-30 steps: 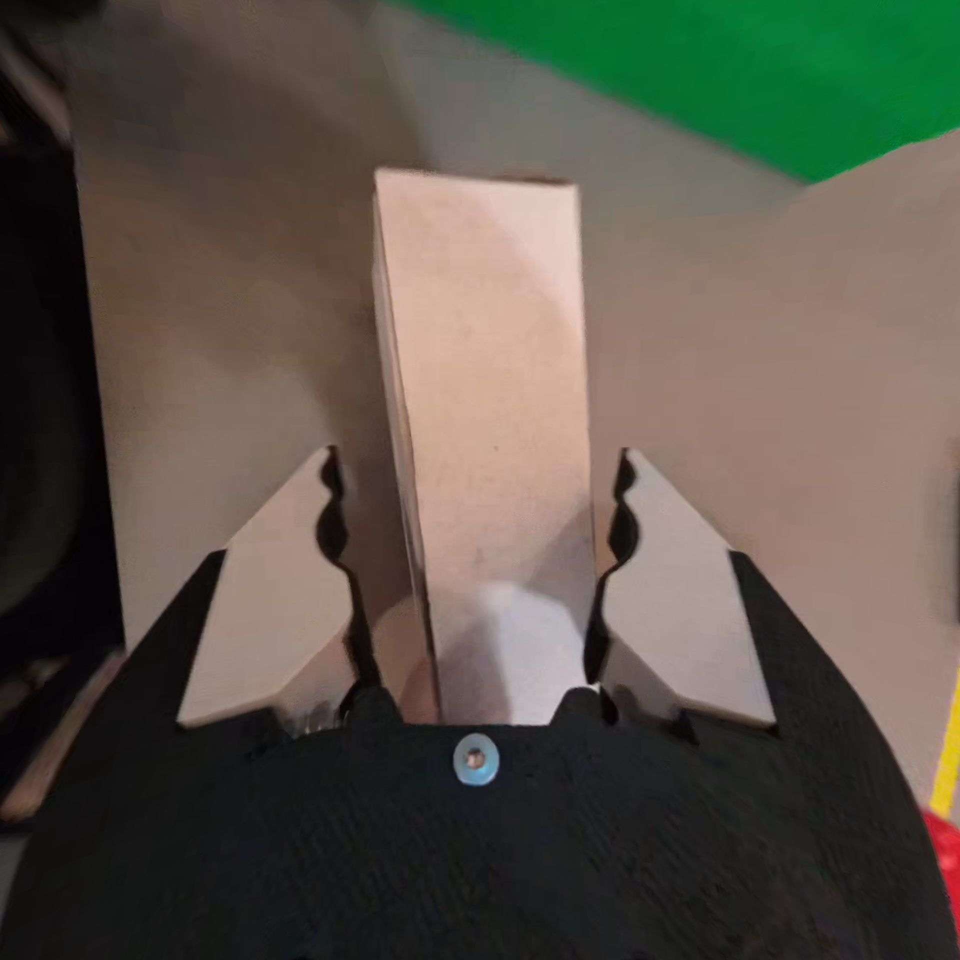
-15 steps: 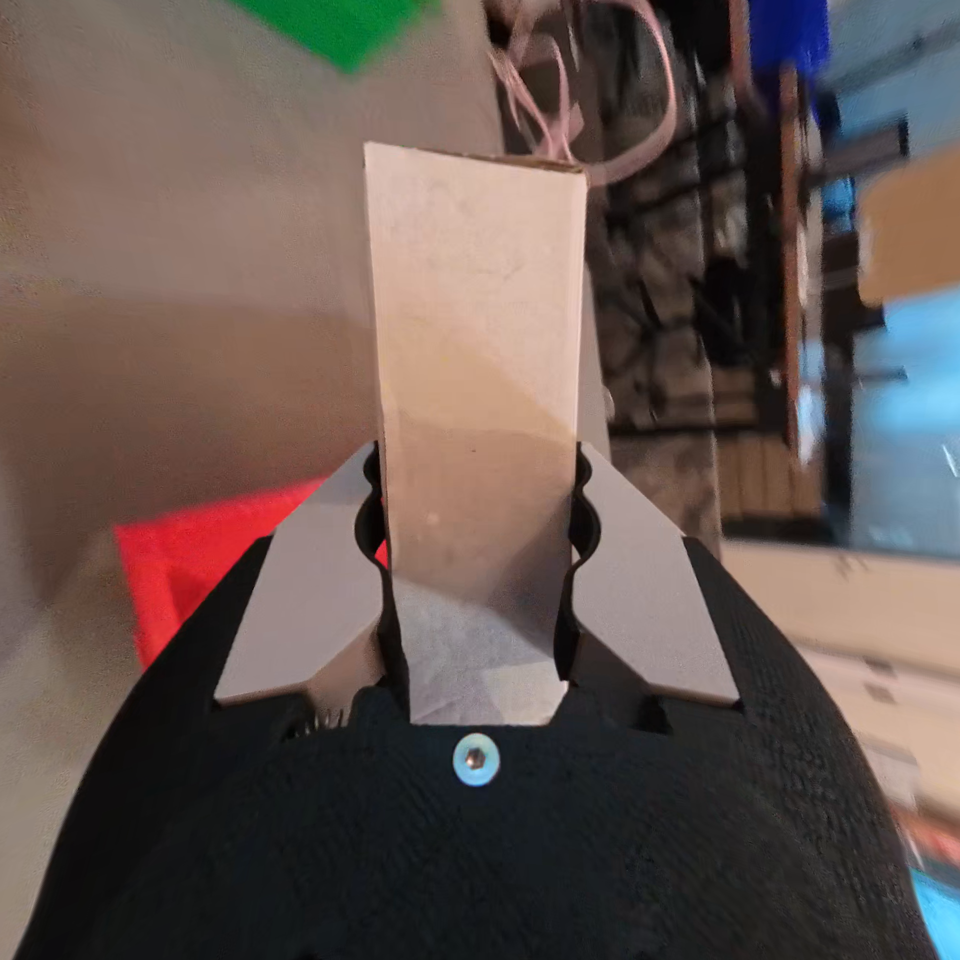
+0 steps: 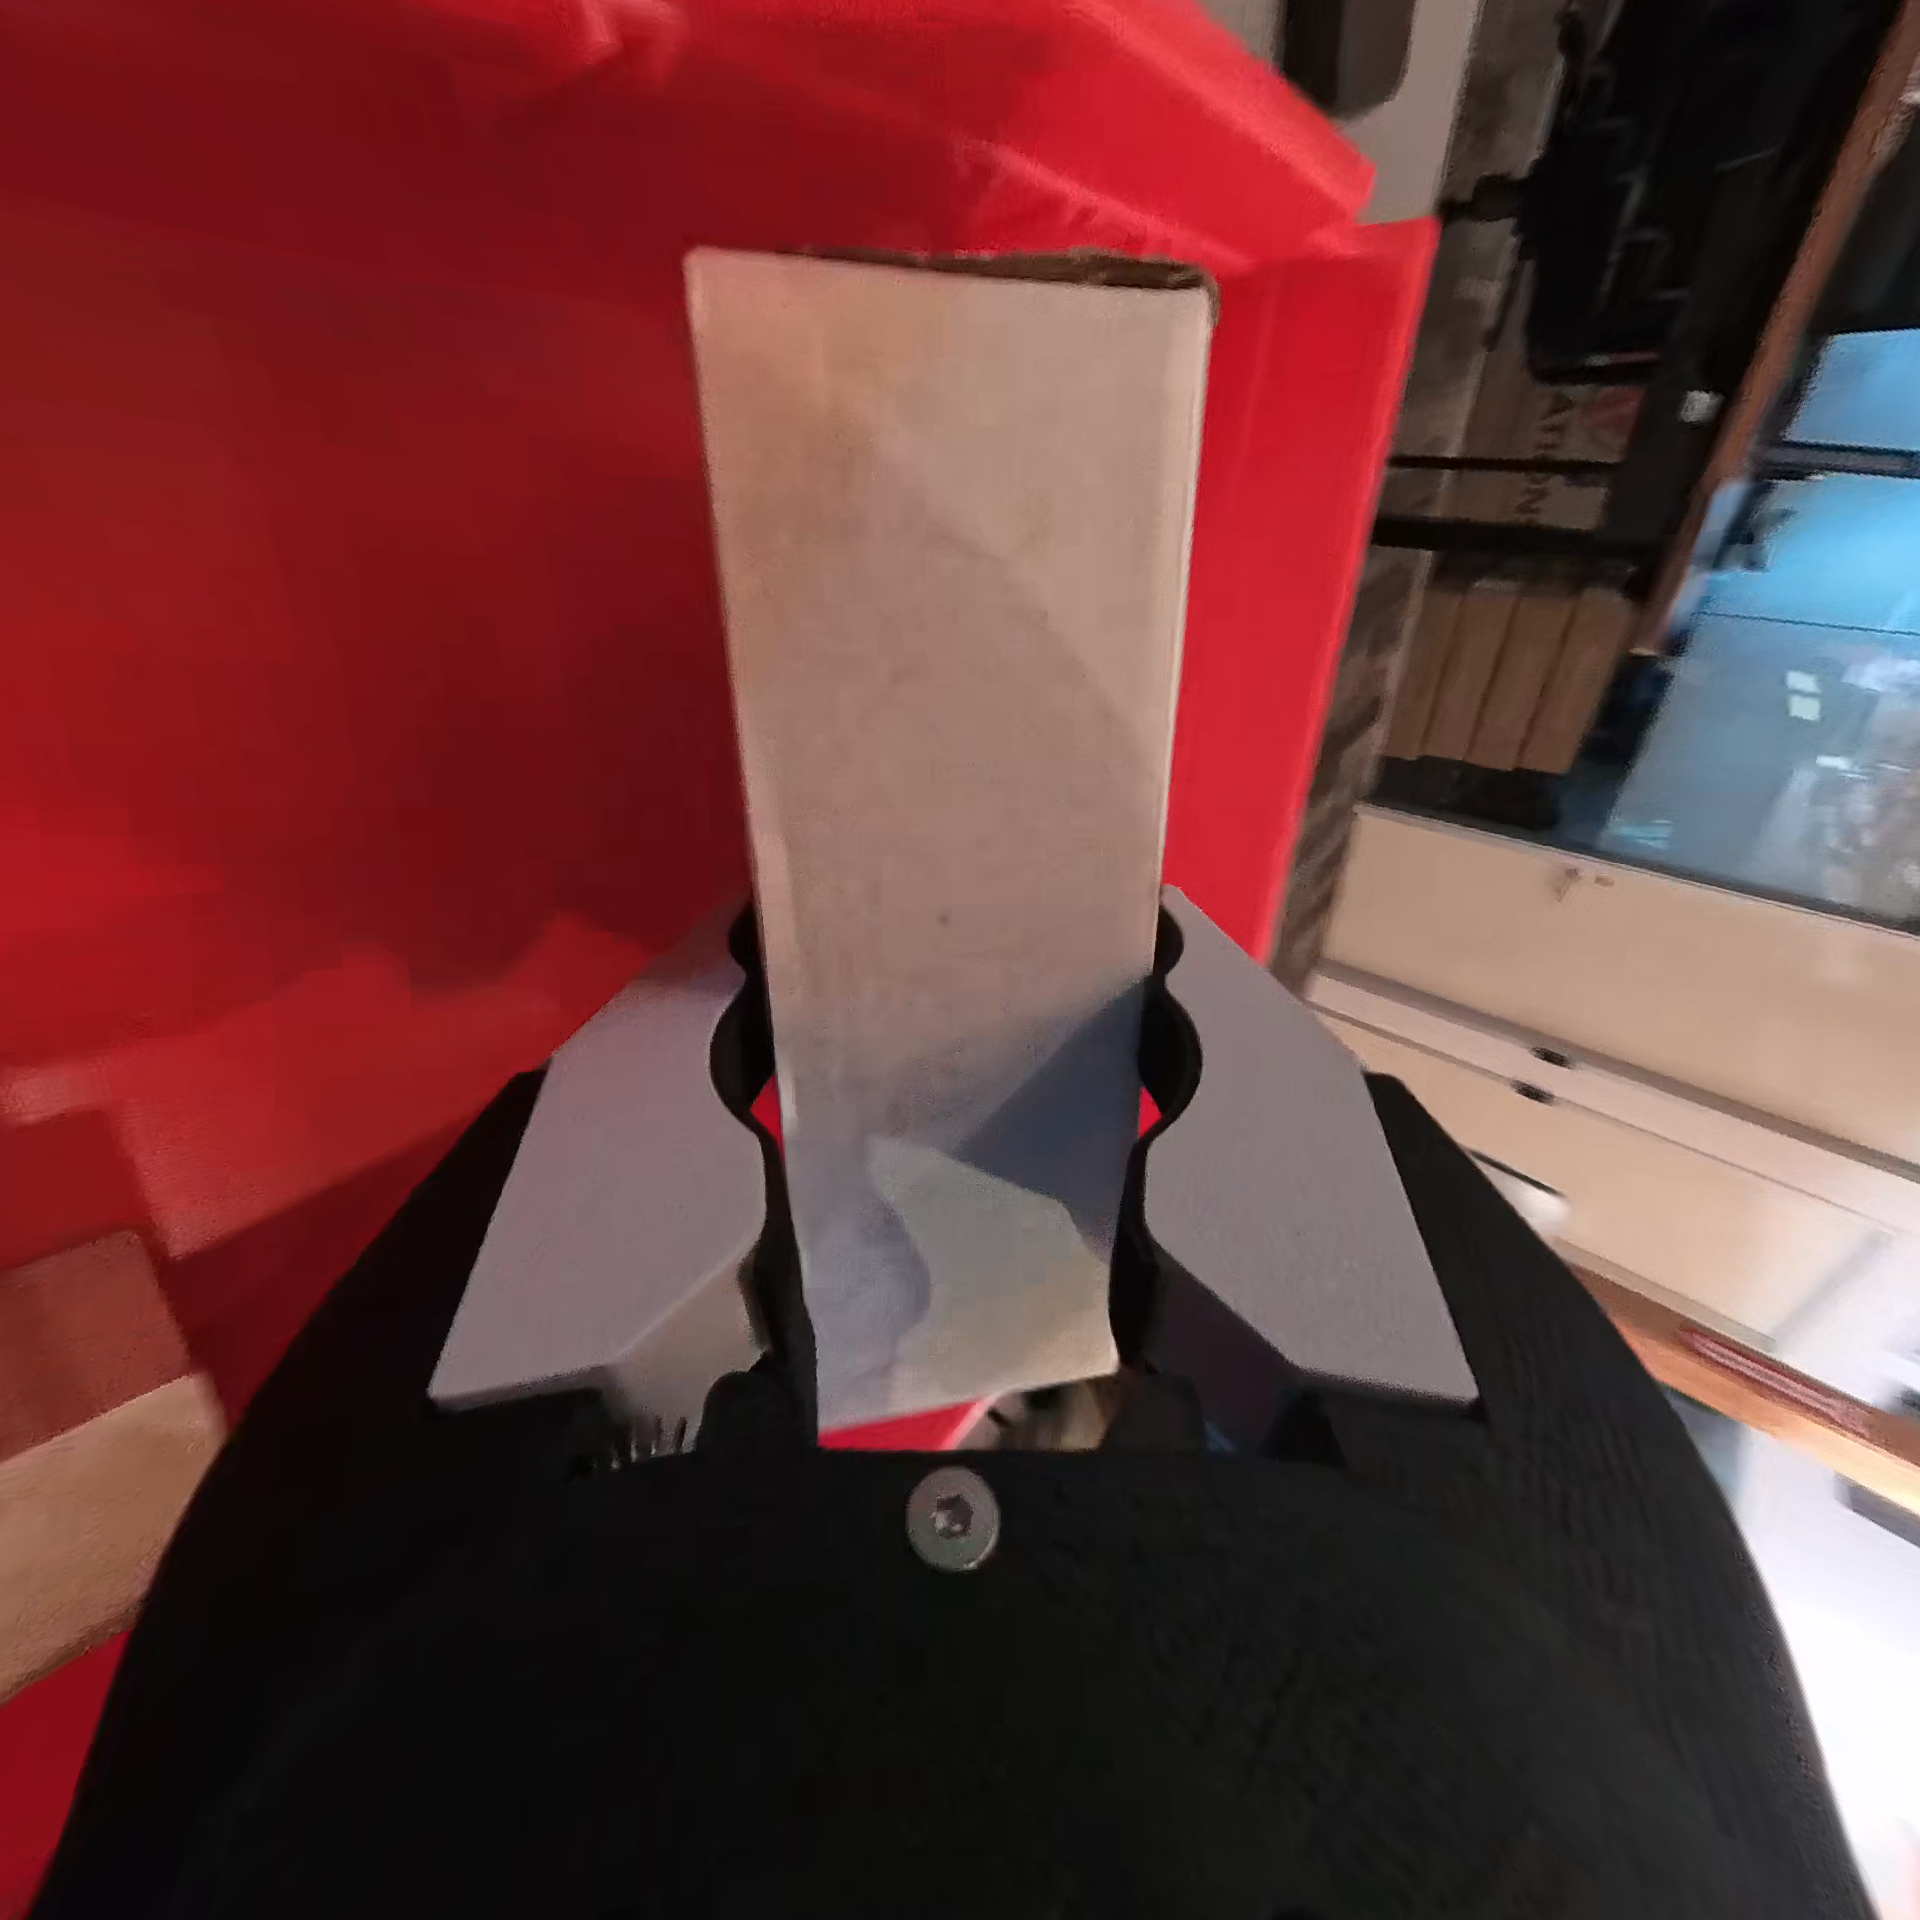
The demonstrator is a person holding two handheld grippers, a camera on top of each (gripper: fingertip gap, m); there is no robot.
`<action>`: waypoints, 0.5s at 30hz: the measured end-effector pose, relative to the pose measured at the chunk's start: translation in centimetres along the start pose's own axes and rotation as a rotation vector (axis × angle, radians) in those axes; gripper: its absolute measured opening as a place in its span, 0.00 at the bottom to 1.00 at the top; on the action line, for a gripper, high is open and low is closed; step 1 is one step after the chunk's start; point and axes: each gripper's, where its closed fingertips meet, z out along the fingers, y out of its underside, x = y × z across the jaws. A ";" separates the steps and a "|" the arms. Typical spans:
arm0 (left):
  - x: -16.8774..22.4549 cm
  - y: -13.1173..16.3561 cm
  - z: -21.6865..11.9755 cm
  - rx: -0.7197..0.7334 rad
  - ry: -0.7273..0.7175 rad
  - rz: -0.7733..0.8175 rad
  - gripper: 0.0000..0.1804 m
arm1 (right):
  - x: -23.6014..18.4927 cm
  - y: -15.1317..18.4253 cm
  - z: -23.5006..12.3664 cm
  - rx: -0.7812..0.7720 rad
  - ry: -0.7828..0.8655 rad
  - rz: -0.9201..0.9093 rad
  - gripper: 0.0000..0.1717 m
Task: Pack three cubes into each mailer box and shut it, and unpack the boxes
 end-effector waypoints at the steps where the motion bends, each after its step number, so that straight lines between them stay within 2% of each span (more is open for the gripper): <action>1: 0.1 0.2 0.0 -0.009 0.008 -0.007 0.09 | -1.3 0.0 -0.1 0.023 -0.080 0.027 0.40; 3: 0.3 0.4 0.1 -0.022 0.023 -0.036 0.08 | -3.9 0.3 -0.5 0.026 -0.231 0.072 0.46; 6: 0.1 0.7 0.2 -0.038 0.027 -0.076 0.08 | -5.4 2.1 -1.4 -0.081 -0.338 0.093 0.60; 7: 0.1 0.9 0.2 -0.046 0.027 -0.086 0.08 | -5.5 2.3 -2.1 -0.094 -0.369 0.116 0.59; 8: 0.1 1.0 0.2 -0.052 0.028 -0.093 0.08 | -5.3 2.3 -2.8 -0.096 -0.387 0.143 0.55; 9: 0.0 1.1 0.2 -0.056 0.027 -0.097 0.08 | -5.2 2.1 -3.7 -0.084 -0.417 0.171 0.47; 10: 0.0 1.1 0.2 -0.059 0.025 -0.098 0.08 | -5.8 1.4 -4.8 -0.054 -0.482 0.201 0.34; 12: 0.0 1.2 0.2 -0.062 0.027 -0.099 0.08 | -7.8 -0.5 -6.6 0.024 -0.650 0.238 0.17; 14: 0.1 1.3 0.3 -0.071 0.034 -0.103 0.08 | -10.1 -1.4 -7.0 0.027 -0.771 0.217 0.00; 15: 0.2 1.4 0.3 -0.077 0.036 -0.104 0.08 | -11.0 -1.0 -6.4 -0.014 -0.781 0.182 0.00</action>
